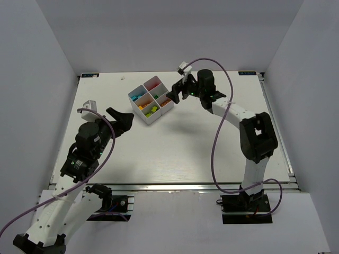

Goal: Sort the legos into containers by color

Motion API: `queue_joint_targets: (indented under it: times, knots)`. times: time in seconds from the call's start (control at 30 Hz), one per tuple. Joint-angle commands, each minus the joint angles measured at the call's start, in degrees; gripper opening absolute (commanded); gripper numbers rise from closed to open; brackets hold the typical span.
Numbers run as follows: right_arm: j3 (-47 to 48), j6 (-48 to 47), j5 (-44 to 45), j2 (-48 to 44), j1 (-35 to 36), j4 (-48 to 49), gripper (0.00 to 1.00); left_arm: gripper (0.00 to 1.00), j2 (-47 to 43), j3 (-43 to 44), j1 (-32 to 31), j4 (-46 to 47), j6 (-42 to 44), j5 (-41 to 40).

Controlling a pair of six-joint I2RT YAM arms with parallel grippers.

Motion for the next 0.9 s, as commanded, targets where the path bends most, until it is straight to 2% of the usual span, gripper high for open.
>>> queue_joint_targets:
  times: [0.0, 0.17, 0.3, 0.4, 0.57, 0.73, 0.87]
  knots:
    - [2.6, 0.3, -2.5, -7.6, -1.6, -13.5, 0.89, 0.98, 1.3, 3.0, -0.1, -0.6, -1.8, 0.8]
    - [1.6, 4.6, -0.9, -14.5, -3.7, -26.6, 0.89, 0.98, 3.6, 3.3, -0.1, -0.1, -2.4, 3.2]
    - [-8.8, 1.5, 2.0, -26.3, -4.2, -25.7, 0.9, 0.98, 4.1, 2.3, -0.1, 2.4, -2.3, 5.2]
    - [-11.5, 1.0, 6.9, -30.9, -4.2, -27.2, 0.89, 0.98, 4.5, 2.1, -0.1, 3.2, -2.0, 7.1]
    - [-13.5, 2.2, 14.0, -35.4, -4.5, -32.8, 0.89, 0.98, 5.3, 2.2, -0.1, 3.8, -1.4, 9.3]
    - [-10.5, 4.1, 21.8, -36.1, -4.5, -39.5, 0.89, 0.98, 5.5, 2.3, -0.1, 3.5, -1.1, 10.0]
    - [-11.4, 4.8, 23.8, -36.7, -5.3, -39.6, 0.89, 0.98, 4.8, 1.7, -0.1, 3.5, -1.6, 10.0]
